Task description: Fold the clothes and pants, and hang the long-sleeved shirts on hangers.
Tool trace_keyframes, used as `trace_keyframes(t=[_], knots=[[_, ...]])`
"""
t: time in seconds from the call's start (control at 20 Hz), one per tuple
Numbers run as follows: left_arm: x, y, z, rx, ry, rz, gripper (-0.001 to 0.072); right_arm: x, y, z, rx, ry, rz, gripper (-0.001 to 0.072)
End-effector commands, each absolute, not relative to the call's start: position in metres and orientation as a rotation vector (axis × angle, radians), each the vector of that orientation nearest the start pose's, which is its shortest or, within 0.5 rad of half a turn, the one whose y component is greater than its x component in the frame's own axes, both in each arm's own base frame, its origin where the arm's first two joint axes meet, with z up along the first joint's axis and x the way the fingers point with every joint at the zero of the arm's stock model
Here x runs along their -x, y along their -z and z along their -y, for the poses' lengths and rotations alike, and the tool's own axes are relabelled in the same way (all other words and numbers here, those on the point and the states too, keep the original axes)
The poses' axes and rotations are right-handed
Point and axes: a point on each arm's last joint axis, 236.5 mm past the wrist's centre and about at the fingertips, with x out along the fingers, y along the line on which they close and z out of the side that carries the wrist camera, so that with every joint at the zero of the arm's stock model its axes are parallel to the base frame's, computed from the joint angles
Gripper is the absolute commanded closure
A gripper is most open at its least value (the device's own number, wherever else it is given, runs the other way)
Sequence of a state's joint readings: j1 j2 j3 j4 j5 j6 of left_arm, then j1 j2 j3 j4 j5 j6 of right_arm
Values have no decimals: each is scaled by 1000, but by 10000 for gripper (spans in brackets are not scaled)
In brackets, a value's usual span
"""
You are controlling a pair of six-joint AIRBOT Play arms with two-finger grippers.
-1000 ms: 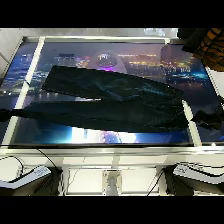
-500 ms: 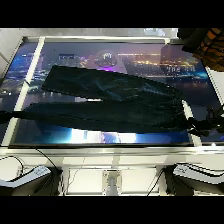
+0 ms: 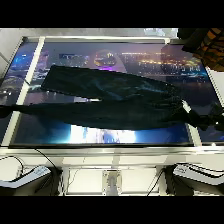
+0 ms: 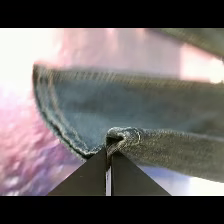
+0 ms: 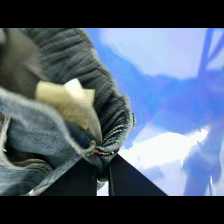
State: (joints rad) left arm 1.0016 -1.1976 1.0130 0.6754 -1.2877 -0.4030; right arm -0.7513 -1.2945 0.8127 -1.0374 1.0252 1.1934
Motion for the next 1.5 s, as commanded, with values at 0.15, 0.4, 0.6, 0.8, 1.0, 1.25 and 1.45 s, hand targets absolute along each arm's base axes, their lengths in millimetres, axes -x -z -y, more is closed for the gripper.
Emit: trace_keyframes(t=[0.15, 0.4, 0.6, 0.8, 1.0, 1.25, 1.45], knots=[[-341, -231, -195, 304, 196, -97, 689, -335, -76, 220, -445, 368, -837, 687], [-319, -173, -212, 275, 110, -341, 689, -298, -98, 243, -434, 439, -879, 687], [-307, -141, -213, 263, 86, -488, 688, -258, -93, 270, -401, 549, -942, 687], [-303, -115, -201, 209, 120, -616, 688, -248, -94, 277, -423, 579, -935, 687], [-306, -57, -137, 55, 350, -911, 686, -250, -90, 277, -434, 571, -939, 686], [-322, -9, -43, 66, 605, -1136, 534, -250, -88, 277, -438, 569, -945, 685], [-309, 29, 0, 240, 728, -1322, 535, -251, -88, 277, -438, 569, -944, 685]])
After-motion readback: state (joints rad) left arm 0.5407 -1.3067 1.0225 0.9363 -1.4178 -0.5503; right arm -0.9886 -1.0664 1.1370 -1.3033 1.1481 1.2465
